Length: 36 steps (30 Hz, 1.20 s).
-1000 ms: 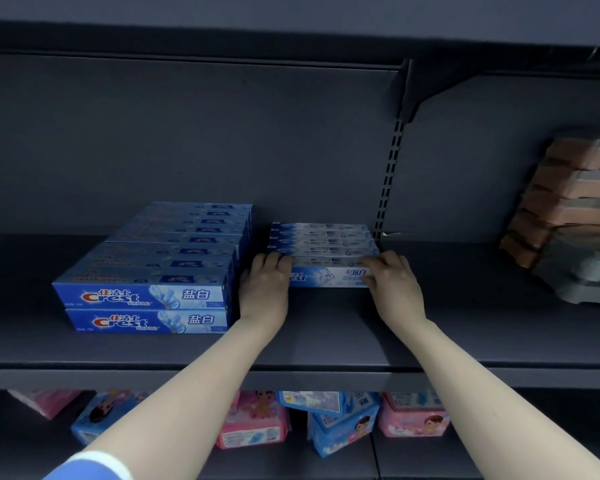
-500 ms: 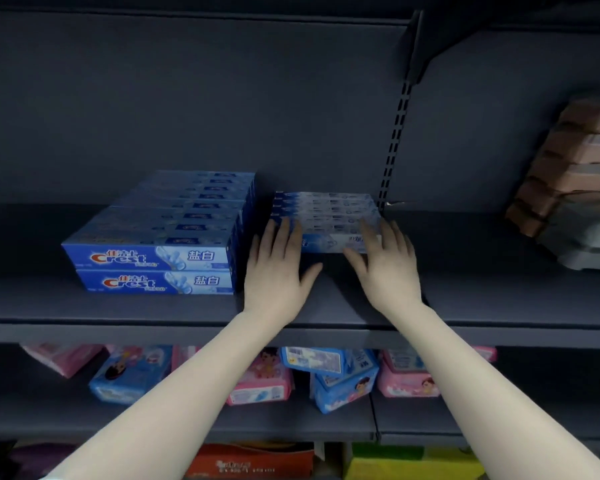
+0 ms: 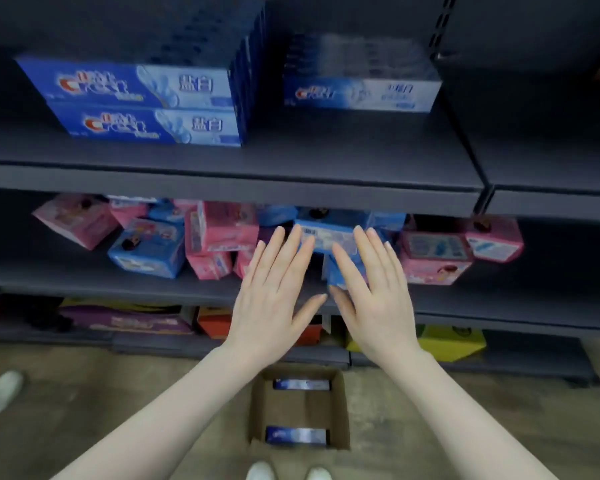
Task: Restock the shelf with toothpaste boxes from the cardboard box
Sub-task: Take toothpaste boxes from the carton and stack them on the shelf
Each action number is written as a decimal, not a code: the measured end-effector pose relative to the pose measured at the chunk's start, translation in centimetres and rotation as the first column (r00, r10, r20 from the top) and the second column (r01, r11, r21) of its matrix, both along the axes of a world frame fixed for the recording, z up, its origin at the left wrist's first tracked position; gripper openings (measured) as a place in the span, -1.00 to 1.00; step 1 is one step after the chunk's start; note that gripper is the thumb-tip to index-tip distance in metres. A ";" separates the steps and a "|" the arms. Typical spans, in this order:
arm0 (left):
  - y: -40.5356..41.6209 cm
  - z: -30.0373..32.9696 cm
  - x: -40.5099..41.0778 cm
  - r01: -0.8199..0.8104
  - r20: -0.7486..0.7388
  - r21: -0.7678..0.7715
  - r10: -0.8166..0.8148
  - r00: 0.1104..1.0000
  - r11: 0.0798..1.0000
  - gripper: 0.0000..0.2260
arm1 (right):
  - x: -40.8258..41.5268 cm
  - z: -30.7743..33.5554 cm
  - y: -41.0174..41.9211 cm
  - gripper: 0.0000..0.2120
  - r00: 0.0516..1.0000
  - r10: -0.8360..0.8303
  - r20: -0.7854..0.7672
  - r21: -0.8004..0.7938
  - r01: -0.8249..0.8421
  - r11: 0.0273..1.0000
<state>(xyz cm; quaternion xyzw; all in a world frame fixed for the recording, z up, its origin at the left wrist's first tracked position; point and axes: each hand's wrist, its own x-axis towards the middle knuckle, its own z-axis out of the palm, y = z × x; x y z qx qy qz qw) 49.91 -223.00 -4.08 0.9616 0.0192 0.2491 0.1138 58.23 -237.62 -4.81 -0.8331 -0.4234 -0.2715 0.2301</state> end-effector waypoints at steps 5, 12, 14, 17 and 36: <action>-1.0 -7.7 -2.7 -0.011 -0.146 -0.083 -0.001 0.989 0.997 -0.47 | -2.0 -8.1 -1.8 -0.60 0.981 -0.026 -0.190 -0.146 -0.002 0.989; -1.9 -20.5 -5.8 -0.071 -0.460 -0.136 0.000 0.888 0.988 -0.50 | -5.1 -20.5 -4.7 -0.60 0.883 -0.176 -0.435 -0.464 -0.052 0.884; -2.2 -24.7 -6.5 -0.071 -0.527 -0.140 -0.014 0.850 0.988 -0.53 | -5.6 -24.1 -5.1 -0.64 0.844 -0.226 -0.486 -0.542 -0.089 0.835; -2.8 -31.7 -7.0 -0.046 -0.601 -0.145 -0.051 0.798 0.988 -0.52 | -6.2 -30.3 -5.3 -0.59 0.769 -0.310 -0.559 -0.638 -0.160 0.753; -4.7 -63.2 -6.5 0.181 -0.930 -0.130 -0.183 0.318 0.975 -0.28 | -5.4 -61.1 -2.2 -0.28 0.661 -0.511 -0.550 -0.833 -0.399 0.383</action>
